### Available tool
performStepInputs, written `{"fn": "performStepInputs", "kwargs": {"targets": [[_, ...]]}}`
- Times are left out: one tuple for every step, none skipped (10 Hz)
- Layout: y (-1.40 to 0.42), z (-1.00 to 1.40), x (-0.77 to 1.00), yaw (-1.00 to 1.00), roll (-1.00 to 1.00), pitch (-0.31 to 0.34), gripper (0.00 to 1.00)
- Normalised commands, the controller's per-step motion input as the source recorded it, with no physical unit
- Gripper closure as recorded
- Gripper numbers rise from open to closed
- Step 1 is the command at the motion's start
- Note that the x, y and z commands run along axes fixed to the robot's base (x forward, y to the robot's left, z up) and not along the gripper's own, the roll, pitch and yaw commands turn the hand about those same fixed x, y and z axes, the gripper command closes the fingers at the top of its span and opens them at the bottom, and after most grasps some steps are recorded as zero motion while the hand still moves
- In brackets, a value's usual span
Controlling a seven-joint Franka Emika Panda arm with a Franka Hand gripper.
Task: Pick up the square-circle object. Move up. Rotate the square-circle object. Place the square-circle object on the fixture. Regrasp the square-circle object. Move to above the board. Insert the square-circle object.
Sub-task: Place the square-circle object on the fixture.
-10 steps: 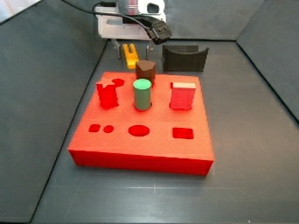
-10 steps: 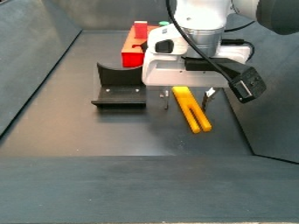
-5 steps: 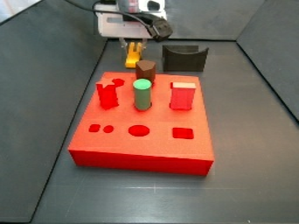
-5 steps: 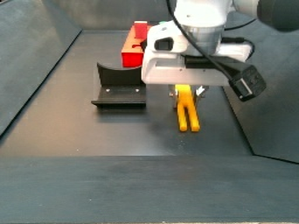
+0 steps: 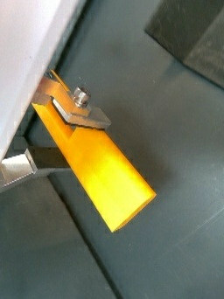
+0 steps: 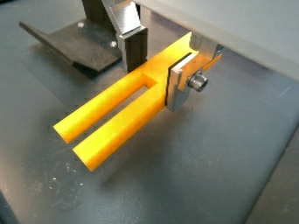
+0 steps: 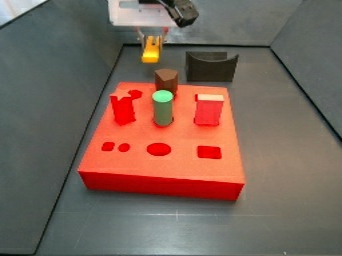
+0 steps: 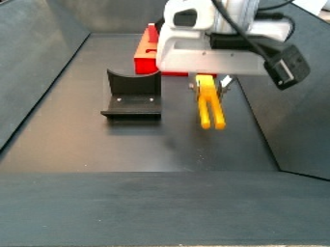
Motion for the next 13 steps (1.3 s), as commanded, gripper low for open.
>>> {"fn": "performStepInputs", "kwargs": {"targets": [[0.0,1.0,0.0,0.0,0.01,-0.003,1.0],[0.0,1.0,-0.01,-0.01,0.04,0.023,1.0],[0.0,1.0,-0.02,-0.01,0.06,0.035,1.0],[0.0,1.0,-0.02,-0.02,0.09,0.061,1.0],[0.0,1.0,-0.03,-0.01,0.1,0.07,1.0],[0.0,1.0,-0.03,0.0,0.11,0.078,1.0],[0.0,1.0,-0.03,0.01,0.13,0.08,1.0],[0.0,1.0,-0.03,0.02,0.14,0.085,1.0],[0.0,0.89,-0.03,0.03,0.16,0.094,1.0],[-0.01,0.77,-0.03,0.03,0.16,0.096,1.0],[-0.01,0.7,-0.02,0.03,0.15,0.095,1.0],[0.0,0.49,-0.01,0.03,0.12,0.093,1.0],[0.01,0.35,-0.01,0.02,0.11,0.097,1.0]]}}
